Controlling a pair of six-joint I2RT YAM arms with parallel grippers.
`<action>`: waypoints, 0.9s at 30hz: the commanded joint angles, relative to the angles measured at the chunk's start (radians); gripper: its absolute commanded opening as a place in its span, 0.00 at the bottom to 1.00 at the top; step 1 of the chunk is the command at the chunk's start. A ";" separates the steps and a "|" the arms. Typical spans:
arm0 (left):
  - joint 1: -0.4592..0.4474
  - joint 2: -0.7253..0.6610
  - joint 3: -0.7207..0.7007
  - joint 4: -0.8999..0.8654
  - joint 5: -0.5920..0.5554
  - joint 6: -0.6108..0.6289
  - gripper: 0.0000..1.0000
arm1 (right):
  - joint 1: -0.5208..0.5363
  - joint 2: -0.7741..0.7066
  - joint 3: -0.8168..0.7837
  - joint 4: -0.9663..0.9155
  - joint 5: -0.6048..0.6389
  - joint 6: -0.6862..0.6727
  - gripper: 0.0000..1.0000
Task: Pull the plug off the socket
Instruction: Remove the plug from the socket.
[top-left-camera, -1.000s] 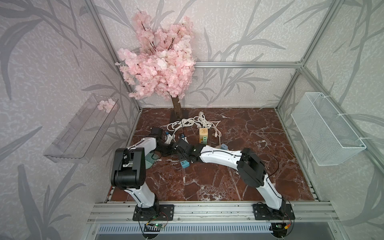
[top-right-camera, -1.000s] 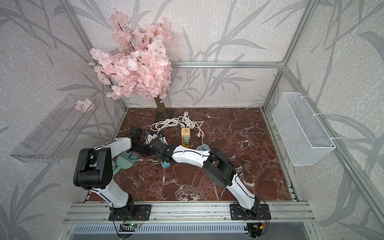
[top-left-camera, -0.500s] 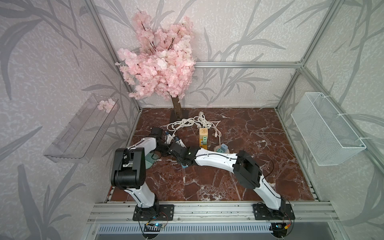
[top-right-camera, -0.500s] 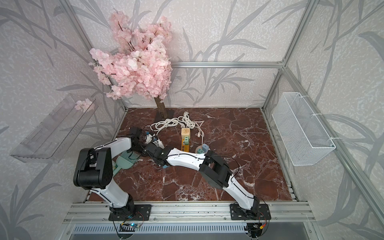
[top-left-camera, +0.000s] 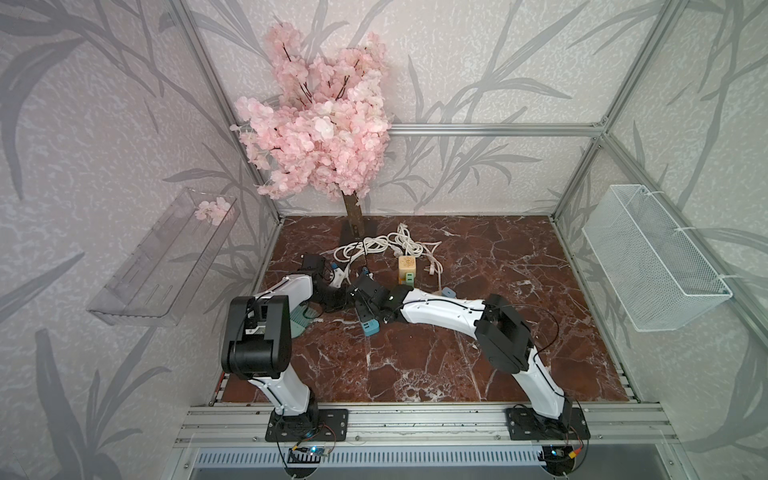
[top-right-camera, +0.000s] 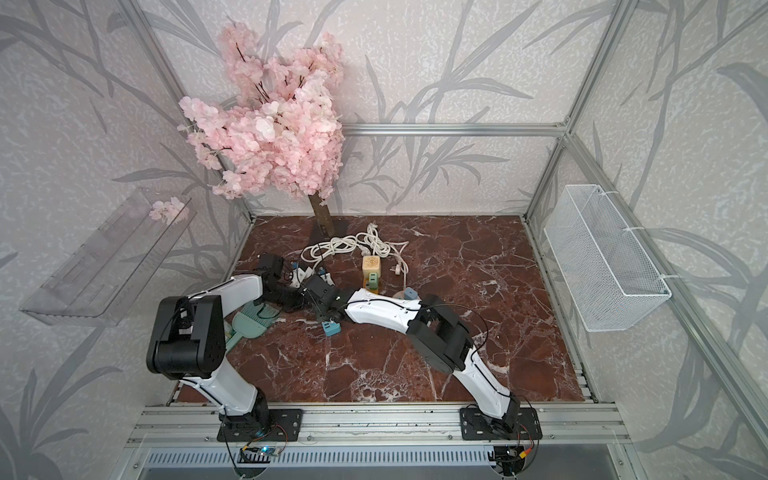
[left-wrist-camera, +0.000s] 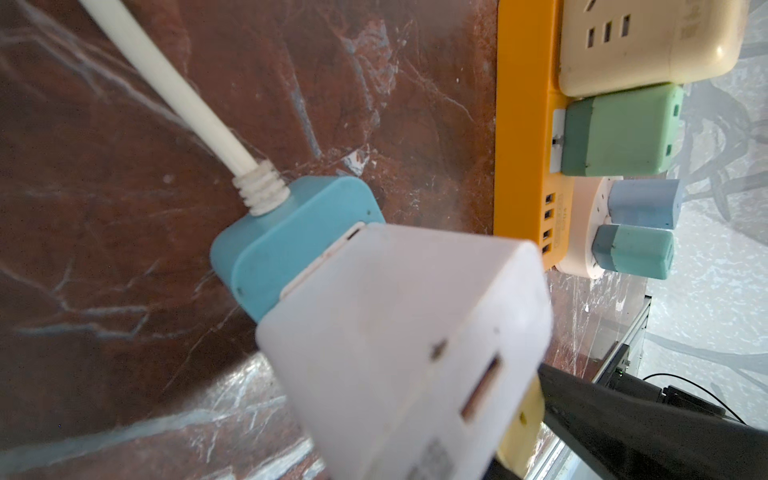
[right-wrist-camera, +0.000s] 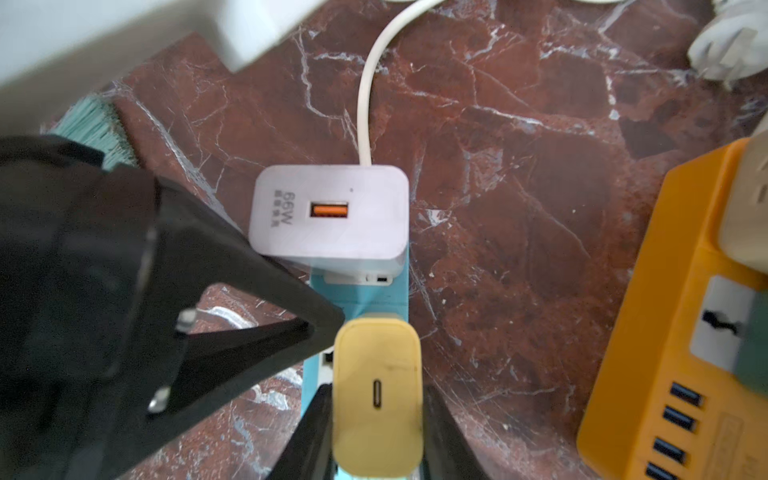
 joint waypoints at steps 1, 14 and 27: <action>0.005 0.024 -0.018 -0.032 -0.112 0.018 0.00 | -0.002 -0.015 -0.008 0.047 -0.080 0.031 0.00; 0.004 0.024 -0.016 -0.033 -0.115 0.019 0.00 | 0.098 0.070 0.170 -0.141 0.209 -0.145 0.00; 0.004 0.028 -0.015 -0.036 -0.120 0.023 0.00 | 0.065 0.018 0.162 -0.118 0.078 -0.071 0.00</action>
